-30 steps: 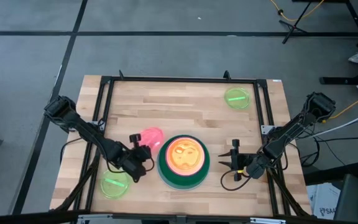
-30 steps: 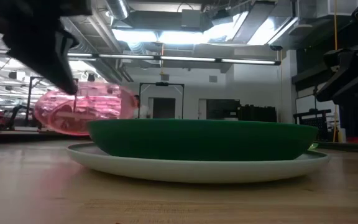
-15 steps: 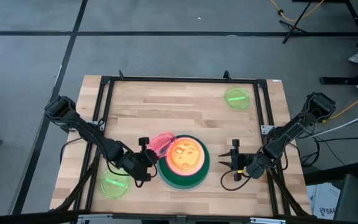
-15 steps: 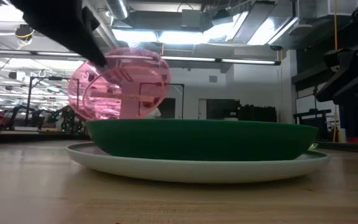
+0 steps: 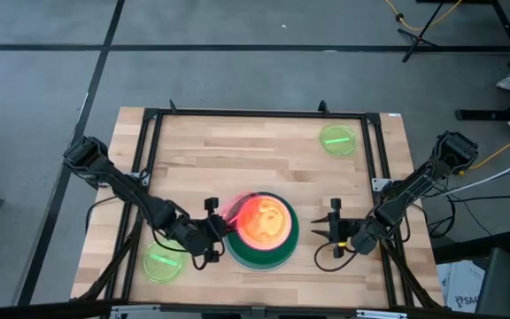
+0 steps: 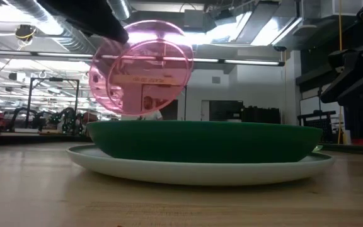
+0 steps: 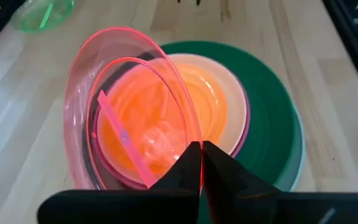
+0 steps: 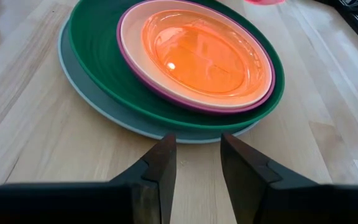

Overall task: Stack plastic plates
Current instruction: Stack the red plate on top of the orange plate

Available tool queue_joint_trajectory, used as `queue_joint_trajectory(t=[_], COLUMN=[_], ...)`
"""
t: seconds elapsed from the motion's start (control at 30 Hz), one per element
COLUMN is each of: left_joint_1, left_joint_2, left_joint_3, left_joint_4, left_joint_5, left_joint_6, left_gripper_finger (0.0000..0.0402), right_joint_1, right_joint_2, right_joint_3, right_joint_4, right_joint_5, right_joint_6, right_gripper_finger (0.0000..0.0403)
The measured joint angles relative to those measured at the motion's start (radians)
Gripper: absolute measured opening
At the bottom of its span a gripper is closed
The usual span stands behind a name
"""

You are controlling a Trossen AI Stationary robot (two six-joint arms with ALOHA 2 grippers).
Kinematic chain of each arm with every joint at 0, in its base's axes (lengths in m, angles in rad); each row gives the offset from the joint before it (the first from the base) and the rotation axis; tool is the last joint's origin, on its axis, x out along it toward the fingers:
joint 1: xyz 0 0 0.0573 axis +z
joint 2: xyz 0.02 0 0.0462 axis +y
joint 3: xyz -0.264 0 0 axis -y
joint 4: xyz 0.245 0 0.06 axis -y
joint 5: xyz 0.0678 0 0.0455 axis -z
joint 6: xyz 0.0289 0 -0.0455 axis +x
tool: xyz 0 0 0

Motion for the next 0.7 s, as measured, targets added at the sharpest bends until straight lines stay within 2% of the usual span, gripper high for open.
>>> queue_joint_trajectory(t=[0.13, 0.37, 0.53, 0.7], left_joint_1=[0.001, 0.008, 0.027, 0.058], left_joint_2=[0.017, 0.142, 0.226, 0.293], left_joint_3=[0.047, 0.215, 0.297, 0.310], left_joint_4=[0.001, -0.037, -0.091, -0.077], left_joint_5=[-0.002, 0.007, 0.034, 0.054], left_joint_6=[0.045, 0.196, 0.205, 0.206], left_gripper_finger=[0.0004, 0.0004, 0.0004, 0.0004], right_joint_1=[0.000, 0.000, -0.001, -0.001], right_joint_2=[0.000, 0.000, 0.000, 0.000], right_joint_3=[0.000, 0.000, 0.000, 0.000], right_joint_4=[0.000, -0.001, -0.001, -0.001], right_joint_5=[0.000, 0.000, -0.005, -0.005], right_joint_6=[0.000, 0.000, 0.000, 0.000], right_gripper_finger=[0.0115, 0.0115, 0.0115, 0.0115])
